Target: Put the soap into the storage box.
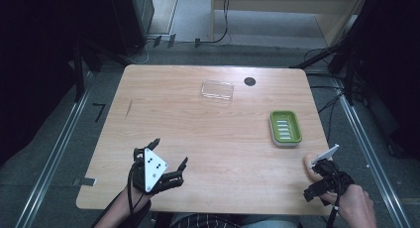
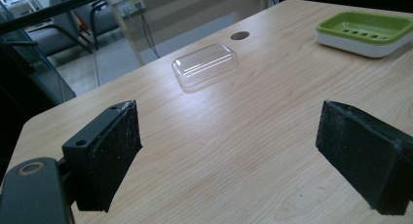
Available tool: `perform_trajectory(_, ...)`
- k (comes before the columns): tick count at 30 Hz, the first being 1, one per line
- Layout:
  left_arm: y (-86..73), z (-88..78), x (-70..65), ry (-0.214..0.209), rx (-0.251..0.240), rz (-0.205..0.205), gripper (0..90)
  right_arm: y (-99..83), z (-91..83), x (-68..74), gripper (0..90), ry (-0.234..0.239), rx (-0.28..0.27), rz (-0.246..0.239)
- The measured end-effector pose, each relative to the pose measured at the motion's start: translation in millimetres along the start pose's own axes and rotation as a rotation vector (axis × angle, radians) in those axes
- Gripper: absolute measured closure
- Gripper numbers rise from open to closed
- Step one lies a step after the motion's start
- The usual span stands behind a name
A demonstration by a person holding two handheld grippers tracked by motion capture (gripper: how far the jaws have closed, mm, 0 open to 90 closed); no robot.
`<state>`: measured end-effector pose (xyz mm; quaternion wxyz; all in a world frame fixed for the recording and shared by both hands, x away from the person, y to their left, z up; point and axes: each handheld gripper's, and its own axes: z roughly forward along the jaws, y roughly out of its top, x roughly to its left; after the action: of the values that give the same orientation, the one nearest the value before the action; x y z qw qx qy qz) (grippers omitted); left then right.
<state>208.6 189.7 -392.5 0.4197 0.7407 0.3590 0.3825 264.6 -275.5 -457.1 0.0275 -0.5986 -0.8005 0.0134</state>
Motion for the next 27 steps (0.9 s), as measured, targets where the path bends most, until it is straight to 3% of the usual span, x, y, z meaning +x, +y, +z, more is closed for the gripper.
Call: perform_trajectory(27,0.5,1.4,-1.2,-0.001,0.007,0.009,9.8,18.1,-6.0,-4.2,3.3,0.016,0.006,-0.010)
